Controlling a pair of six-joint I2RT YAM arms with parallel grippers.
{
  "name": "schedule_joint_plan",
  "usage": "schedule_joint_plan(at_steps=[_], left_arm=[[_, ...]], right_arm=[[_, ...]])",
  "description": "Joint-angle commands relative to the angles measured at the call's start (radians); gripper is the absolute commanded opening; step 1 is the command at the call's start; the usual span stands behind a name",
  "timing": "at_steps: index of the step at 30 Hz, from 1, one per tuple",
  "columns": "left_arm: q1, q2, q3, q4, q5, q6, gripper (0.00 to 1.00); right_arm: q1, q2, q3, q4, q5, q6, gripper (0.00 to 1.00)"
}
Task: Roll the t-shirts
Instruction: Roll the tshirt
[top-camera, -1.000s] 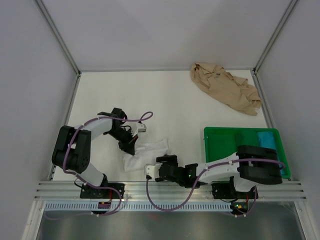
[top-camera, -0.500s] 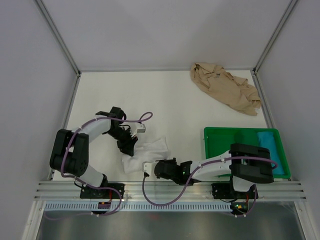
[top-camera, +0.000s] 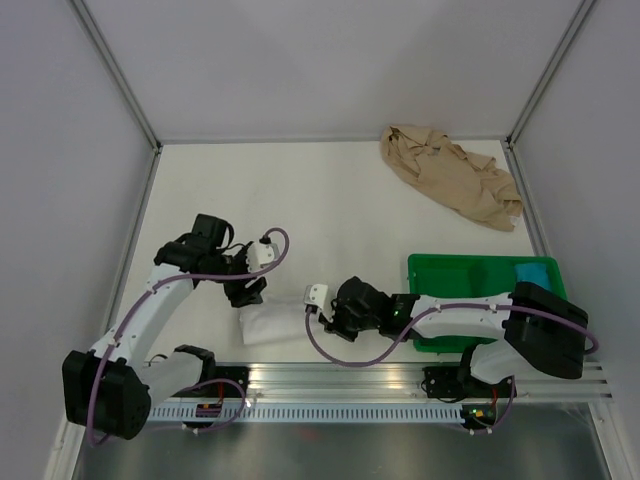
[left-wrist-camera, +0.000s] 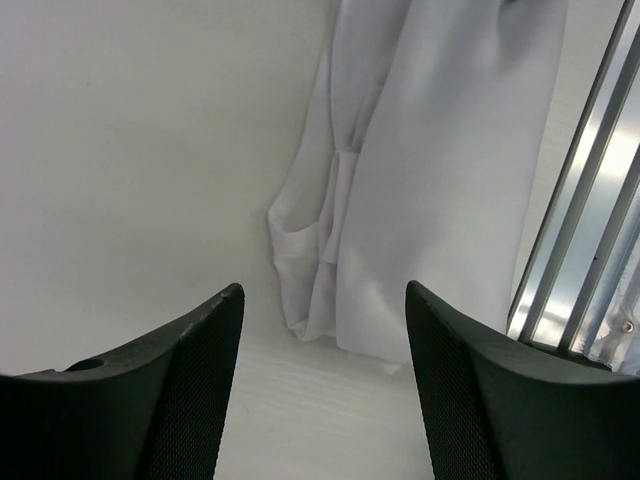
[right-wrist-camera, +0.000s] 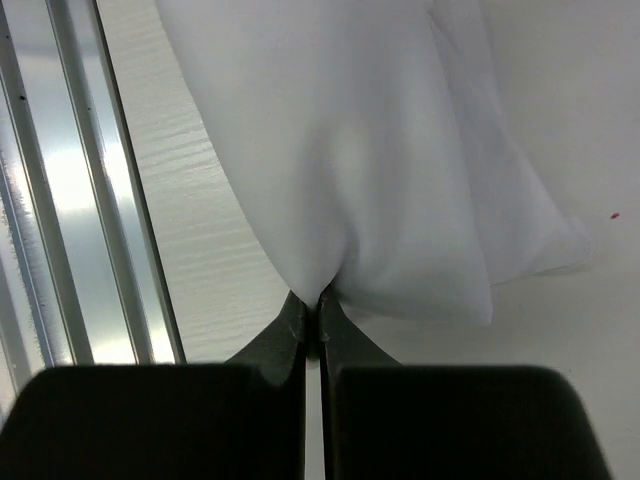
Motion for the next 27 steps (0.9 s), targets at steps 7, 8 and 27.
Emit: schedule_joint_plan(at_steps=[7, 8, 27], left_arm=[[-0.169, -0.02, -0.059, -0.066, -0.027, 0.016, 1.0], [-0.192, -0.024, -0.065, -0.069, -0.057, -0.013, 1.0], [-0.346, -0.115, -0.256, 0.079, -0.255, -0.127, 0.95]], right_arm=[[-0.16, 0.074, 0.027, 0.043, -0.314, 0.128, 0.0], [-0.166, 0.078, 0.038, 0.039, -0.314, 0.128, 0.0], [-0.244, 0.097, 0.033, 0.097, -0.411, 0.213, 0.0]])
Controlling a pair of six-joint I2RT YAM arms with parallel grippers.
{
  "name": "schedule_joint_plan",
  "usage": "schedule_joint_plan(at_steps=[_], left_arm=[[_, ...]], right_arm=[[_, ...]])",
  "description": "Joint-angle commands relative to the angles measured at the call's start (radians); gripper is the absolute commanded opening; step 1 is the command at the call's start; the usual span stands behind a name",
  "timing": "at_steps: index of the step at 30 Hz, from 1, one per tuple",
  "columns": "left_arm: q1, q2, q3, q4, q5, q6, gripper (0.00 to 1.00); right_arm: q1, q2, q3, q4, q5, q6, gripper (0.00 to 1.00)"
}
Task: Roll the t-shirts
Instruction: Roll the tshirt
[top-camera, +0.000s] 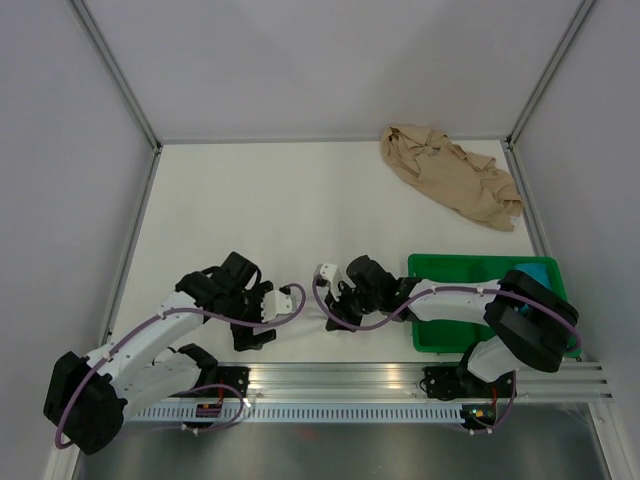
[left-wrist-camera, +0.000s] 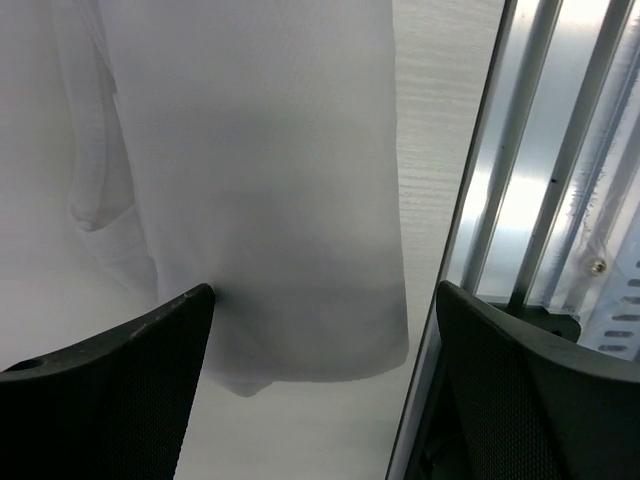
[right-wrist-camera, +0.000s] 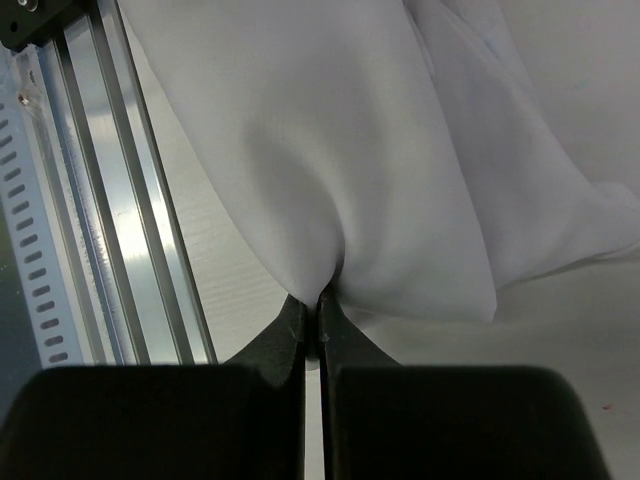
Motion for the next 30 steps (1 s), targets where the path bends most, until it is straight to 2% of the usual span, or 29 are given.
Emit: schedule_joint_plan(at_steps=[1, 3, 6, 7, 10, 12, 13, 15, 17, 18, 19, 21, 23, 24, 25, 26, 27, 28, 30], left_arm=[[-0.02, 0.001, -0.039, 0.092, -0.06, -0.006, 0.95], [-0.031, -0.001, -0.062, 0.114, -0.072, -0.003, 0.94], [-0.037, -0.013, -0.102, 0.157, -0.121, -0.008, 0.82], [-0.037, -0.025, -0.116, 0.173, -0.148, -0.009, 0.66], [-0.037, -0.038, -0.119, 0.201, -0.178, -0.008, 0.39], [-0.037, -0.038, -0.111, 0.197, -0.181, 0.003, 0.26], [-0.036, -0.039, -0.101, 0.182, -0.181, 0.023, 0.12], [-0.033, -0.038, -0.082, 0.15, -0.175, 0.053, 0.03], [-0.022, -0.033, -0.055, 0.063, -0.143, 0.144, 0.02], [-0.014, -0.032, -0.047, 0.034, -0.126, 0.18, 0.02], [-0.005, -0.028, -0.033, -0.002, -0.091, 0.26, 0.02], [0.033, -0.009, -0.018, -0.077, -0.057, 0.325, 0.02], [0.083, 0.024, 0.017, -0.14, 0.011, 0.409, 0.02], [0.104, 0.037, 0.04, -0.152, 0.032, 0.432, 0.02], [0.142, 0.051, 0.051, -0.161, 0.069, 0.469, 0.02], [0.159, 0.063, 0.06, -0.175, 0.084, 0.481, 0.02], [0.174, 0.092, 0.074, -0.178, 0.095, 0.492, 0.02], [0.186, 0.106, 0.077, -0.183, 0.107, 0.512, 0.02], [0.214, 0.134, 0.082, -0.184, 0.115, 0.523, 0.02]], right_arm=[[-0.025, 0.017, 0.03, 0.054, -0.061, 0.029, 0.0], [-0.034, 0.021, 0.026, 0.054, -0.055, 0.018, 0.0], [-0.035, 0.018, 0.015, 0.054, -0.058, 0.017, 0.0], [-0.034, 0.017, 0.013, 0.053, -0.058, 0.015, 0.0], [-0.035, 0.017, 0.032, 0.016, -0.045, -0.003, 0.0], [-0.034, 0.017, 0.047, -0.05, -0.04, -0.027, 0.0], [-0.034, 0.014, 0.061, -0.075, -0.04, -0.067, 0.0], [-0.034, -0.008, 0.072, -0.147, -0.06, -0.098, 0.0], [-0.034, -0.042, 0.078, -0.184, -0.106, -0.135, 0.0], [-0.034, -0.054, 0.078, -0.196, -0.183, -0.156, 0.0], [-0.034, -0.075, 0.079, -0.21, -0.205, -0.191, 0.01], [-0.034, -0.098, 0.078, -0.221, -0.193, -0.213, 0.05], [-0.034, -0.138, 0.057, -0.176, -0.111, -0.206, 0.31], [-0.034, -0.155, 0.026, -0.15, -0.013, -0.195, 0.39], [-0.034, -0.195, 0.006, -0.12, 0.03, -0.184, 0.51], [-0.034, -0.218, -0.017, -0.037, 0.06, -0.167, 0.57], [-0.031, -0.242, -0.067, 0.008, 0.086, -0.161, 0.69], [-0.016, -0.291, -0.094, 0.052, 0.136, -0.161, 0.95], [0.017, -0.335, -0.169, 0.175, 0.202, -0.204, 0.98]])
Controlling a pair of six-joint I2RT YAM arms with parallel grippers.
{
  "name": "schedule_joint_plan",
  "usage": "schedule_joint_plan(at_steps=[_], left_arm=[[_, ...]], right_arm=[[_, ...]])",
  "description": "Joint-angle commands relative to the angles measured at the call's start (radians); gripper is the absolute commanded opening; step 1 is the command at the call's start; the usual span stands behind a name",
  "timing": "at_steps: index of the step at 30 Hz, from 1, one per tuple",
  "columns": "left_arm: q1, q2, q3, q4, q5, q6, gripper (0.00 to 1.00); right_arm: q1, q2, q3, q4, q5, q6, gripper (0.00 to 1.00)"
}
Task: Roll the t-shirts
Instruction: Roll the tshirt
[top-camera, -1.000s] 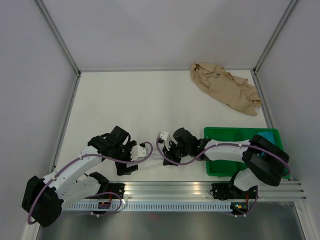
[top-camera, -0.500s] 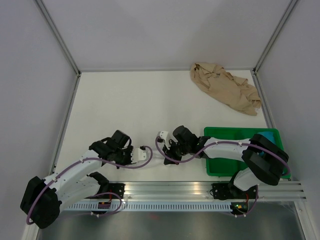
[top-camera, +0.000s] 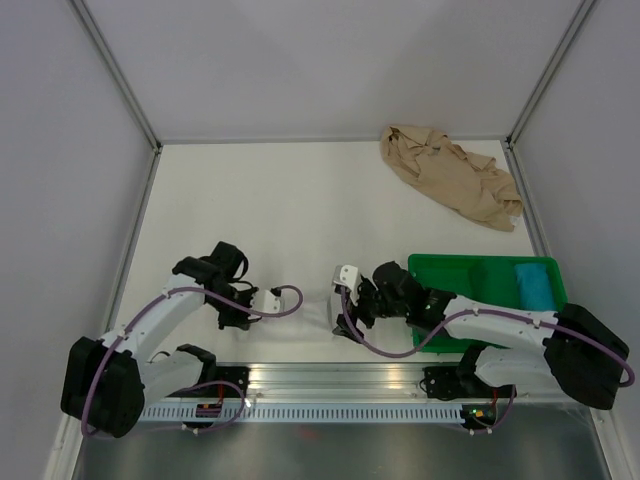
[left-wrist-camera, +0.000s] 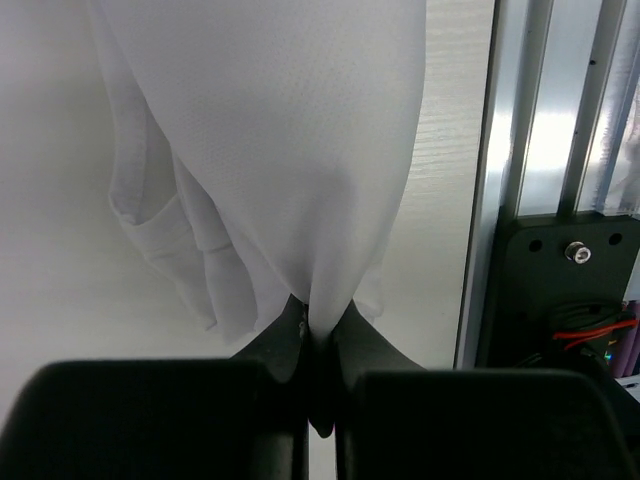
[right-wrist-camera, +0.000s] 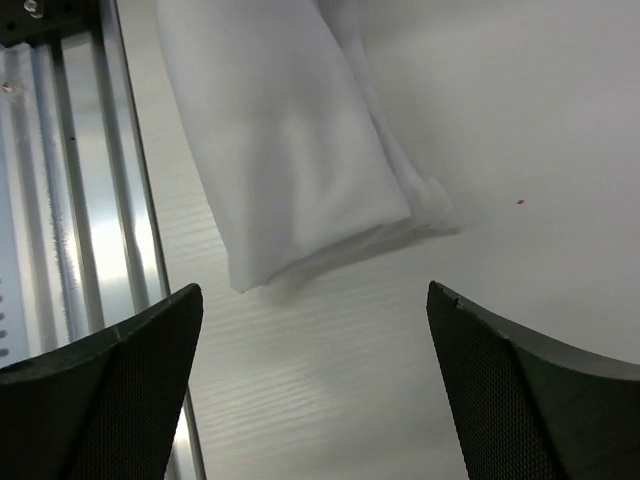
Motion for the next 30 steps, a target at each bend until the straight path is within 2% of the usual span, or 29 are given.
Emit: schedule_joint_plan(at_steps=[1, 3, 4, 6, 9, 12, 17, 20, 21, 22, 23, 24, 27, 30], left_arm=[[0.037, 0.034, 0.042, -0.063, 0.104, 0.129, 0.02], [0.042, 0.03, 0.041, -0.063, 0.116, 0.138, 0.02], [0.045, 0.027, 0.041, -0.063, 0.118, 0.142, 0.02], [0.046, 0.025, 0.042, -0.063, 0.118, 0.149, 0.02], [0.051, 0.03, 0.042, -0.063, 0.115, 0.151, 0.02], [0.056, 0.037, 0.036, -0.065, 0.112, 0.158, 0.02], [0.057, 0.05, 0.039, -0.066, 0.126, 0.171, 0.02], [0.059, 0.056, 0.044, -0.069, 0.132, 0.174, 0.02], [0.059, 0.059, 0.044, -0.071, 0.133, 0.177, 0.03], [0.059, 0.062, 0.044, -0.071, 0.133, 0.178, 0.03], [0.059, 0.063, 0.044, -0.075, 0.133, 0.183, 0.03], [0.059, 0.073, 0.044, -0.077, 0.133, 0.184, 0.03], [0.063, 0.086, 0.048, -0.103, 0.132, 0.197, 0.03], [0.069, 0.1, 0.067, -0.117, 0.123, 0.201, 0.05]], right_arm=[[0.096, -0.086, -0.097, 0.225, 0.204, -0.067, 0.98], [0.182, -0.076, -0.106, 0.238, 0.316, -0.176, 0.98], [0.273, -0.039, -0.098, 0.232, 0.435, -0.208, 0.98], [0.361, 0.036, -0.074, 0.225, 0.506, -0.283, 0.98], [0.408, 0.1, -0.071, 0.277, 0.617, -0.366, 0.98], [0.409, 0.16, -0.054, 0.317, 0.628, -0.411, 0.98], [0.408, 0.306, 0.027, 0.271, 0.666, -0.449, 0.97], [0.409, 0.367, 0.083, 0.225, 0.674, -0.397, 0.79], [0.409, 0.381, 0.083, 0.221, 0.677, -0.388, 0.59], [0.409, 0.383, 0.081, 0.218, 0.677, -0.377, 0.48], [0.409, 0.38, 0.08, 0.212, 0.668, -0.356, 0.4], [0.409, 0.366, 0.083, 0.196, 0.659, -0.343, 0.28], [0.406, 0.299, 0.103, 0.065, 0.574, -0.27, 0.05], [0.387, 0.222, 0.133, -0.035, 0.346, -0.182, 0.0]])
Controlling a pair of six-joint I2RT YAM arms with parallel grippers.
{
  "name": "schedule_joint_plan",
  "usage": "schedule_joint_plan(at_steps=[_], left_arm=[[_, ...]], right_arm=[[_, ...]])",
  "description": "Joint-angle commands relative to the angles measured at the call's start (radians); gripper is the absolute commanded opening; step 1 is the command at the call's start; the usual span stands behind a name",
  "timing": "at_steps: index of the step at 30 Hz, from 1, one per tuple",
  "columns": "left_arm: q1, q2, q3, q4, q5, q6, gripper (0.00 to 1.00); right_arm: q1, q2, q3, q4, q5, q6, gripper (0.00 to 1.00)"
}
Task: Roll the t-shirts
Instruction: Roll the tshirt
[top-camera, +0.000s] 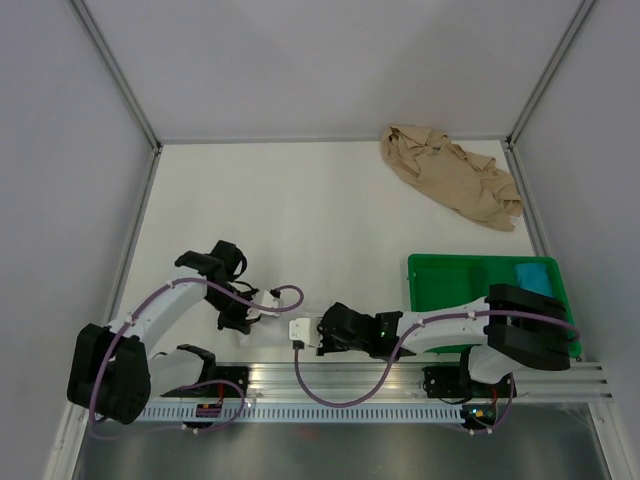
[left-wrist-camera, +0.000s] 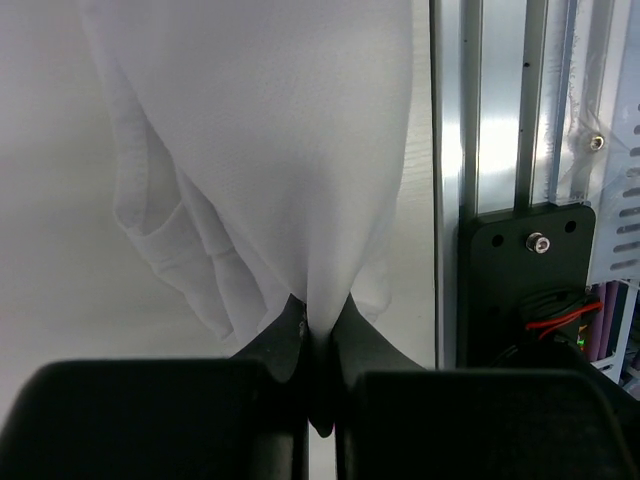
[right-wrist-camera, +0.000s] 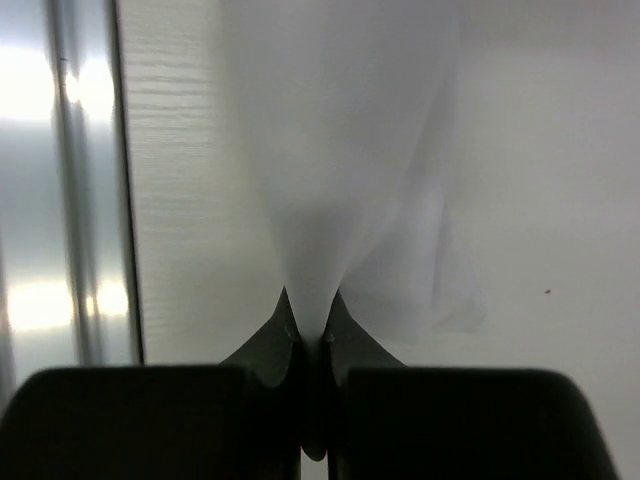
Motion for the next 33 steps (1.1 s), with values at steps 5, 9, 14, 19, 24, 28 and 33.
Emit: schedule_joint_plan(at_steps=[5, 9, 14, 19, 24, 28, 33], left_arm=[[0.011, 0.026, 0.106, -0.019, 0.009, -0.031, 0.62], [0.012, -0.02, 0.126, -0.045, 0.024, -0.051, 0.74], [0.008, -0.084, 0.125, -0.057, 0.127, -0.099, 0.78], [-0.003, -0.078, 0.101, -0.061, 0.159, -0.148, 0.77], [-0.025, -0.07, 0.054, 0.007, 0.179, -0.185, 0.56], [-0.023, -0.04, 0.074, 0.012, 0.172, -0.156, 0.03], [0.05, 0.074, 0.117, -0.021, 0.159, -0.081, 0.02]], right_arm=[[-0.107, -0.122, 0.059, -0.184, -0.518, 0.305, 0.0], [-0.176, -0.159, 0.01, -0.12, -0.617, 0.409, 0.0], [-0.273, -0.142, -0.015, -0.086, -0.733, 0.475, 0.0], [-0.314, -0.105, 0.002, -0.097, -0.782, 0.498, 0.0], [-0.345, -0.117, -0.007, -0.066, -0.798, 0.512, 0.0], [-0.36, -0.121, -0.027, -0.065, -0.87, 0.506, 0.03], [-0.387, -0.124, -0.068, -0.072, -0.971, 0.497, 0.11]])
